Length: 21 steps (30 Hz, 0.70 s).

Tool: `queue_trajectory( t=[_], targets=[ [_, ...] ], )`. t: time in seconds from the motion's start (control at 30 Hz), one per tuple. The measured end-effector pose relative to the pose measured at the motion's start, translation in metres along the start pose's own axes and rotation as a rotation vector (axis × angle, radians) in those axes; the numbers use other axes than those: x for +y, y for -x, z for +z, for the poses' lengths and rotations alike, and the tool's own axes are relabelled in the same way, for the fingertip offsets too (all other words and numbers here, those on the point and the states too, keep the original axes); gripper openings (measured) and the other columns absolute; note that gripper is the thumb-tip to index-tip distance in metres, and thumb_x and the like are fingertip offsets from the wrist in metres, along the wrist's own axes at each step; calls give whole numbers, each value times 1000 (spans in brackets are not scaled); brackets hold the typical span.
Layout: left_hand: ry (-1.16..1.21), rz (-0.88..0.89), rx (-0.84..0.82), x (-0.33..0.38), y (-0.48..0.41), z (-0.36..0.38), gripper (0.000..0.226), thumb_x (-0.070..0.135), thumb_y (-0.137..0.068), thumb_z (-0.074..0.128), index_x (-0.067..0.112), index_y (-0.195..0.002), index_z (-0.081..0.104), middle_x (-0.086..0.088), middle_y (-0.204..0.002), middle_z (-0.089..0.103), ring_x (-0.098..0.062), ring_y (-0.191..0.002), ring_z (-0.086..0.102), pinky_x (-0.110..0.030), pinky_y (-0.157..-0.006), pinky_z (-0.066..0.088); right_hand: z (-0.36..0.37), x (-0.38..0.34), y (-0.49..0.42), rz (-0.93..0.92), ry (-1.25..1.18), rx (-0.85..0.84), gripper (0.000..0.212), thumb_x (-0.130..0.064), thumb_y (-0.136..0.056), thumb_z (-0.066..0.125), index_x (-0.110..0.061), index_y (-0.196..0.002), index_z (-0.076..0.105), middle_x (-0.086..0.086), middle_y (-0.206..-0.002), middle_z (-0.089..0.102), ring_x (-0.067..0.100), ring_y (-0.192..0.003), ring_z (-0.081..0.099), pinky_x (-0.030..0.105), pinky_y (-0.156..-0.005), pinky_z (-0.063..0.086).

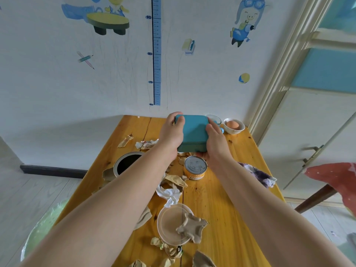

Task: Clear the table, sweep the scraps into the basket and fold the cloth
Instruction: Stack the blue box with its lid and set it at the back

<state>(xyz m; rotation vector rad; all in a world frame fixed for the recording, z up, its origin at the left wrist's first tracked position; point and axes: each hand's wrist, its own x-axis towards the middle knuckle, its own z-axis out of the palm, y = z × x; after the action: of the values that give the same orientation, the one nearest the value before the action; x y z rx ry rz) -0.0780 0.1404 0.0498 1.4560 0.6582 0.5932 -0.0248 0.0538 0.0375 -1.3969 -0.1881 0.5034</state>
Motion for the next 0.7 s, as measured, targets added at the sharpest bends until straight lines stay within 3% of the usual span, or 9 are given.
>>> queue_trajectory(
  t=[0.1, 0.3, 0.4, 0.47, 0.7],
  targets=[
    [-28, -39, -17, 2, -10, -3, 25, 32, -96, 39, 24, -117, 50, -8, -113, 53, -29, -106, 54, -47, -90, 48, 0, 0, -5, 51, 36, -56, 34, -32, -99, 32, -35, -132, 42, 2, -109, 54, 24, -100, 57, 33, -60, 53],
    [3, -177, -2, 17, -48, -16, 17, 40, -93, 44, 26, -100, 52, -9, -118, 59, -31, -106, 59, -53, -91, 49, 4, -24, -31, 145, 82, -253, 30, -21, -98, 43, -23, -128, 46, 4, -93, 56, 23, -74, 58, 34, -60, 49],
    [52, -244, -8, 26, -75, -18, 22, 35, -94, 46, 15, -100, 55, -12, -108, 61, -29, -91, 63, -44, -84, 54, 13, -35, -58, 113, 40, -169, 33, -12, -94, 50, -12, -127, 50, 7, -98, 55, 25, -87, 58, 35, -64, 55],
    [-87, -279, -16, 29, -95, -17, 25, 29, -94, 44, 12, -111, 51, -15, -108, 59, -28, -76, 62, -41, -73, 53, 21, -39, -79, 104, 43, -73, 32, -12, -93, 52, -10, -125, 51, 10, -106, 53, 28, -95, 56, 37, -69, 57],
    [-367, -342, -48, 5, -146, -6, 25, 23, -96, 44, 7, -115, 45, -17, -101, 58, -30, -65, 61, -41, -68, 54, 40, -13, -137, 145, 197, -12, 37, -20, -96, 46, -15, -133, 46, 9, -115, 48, 24, -92, 53, 37, -73, 58]
  ],
)
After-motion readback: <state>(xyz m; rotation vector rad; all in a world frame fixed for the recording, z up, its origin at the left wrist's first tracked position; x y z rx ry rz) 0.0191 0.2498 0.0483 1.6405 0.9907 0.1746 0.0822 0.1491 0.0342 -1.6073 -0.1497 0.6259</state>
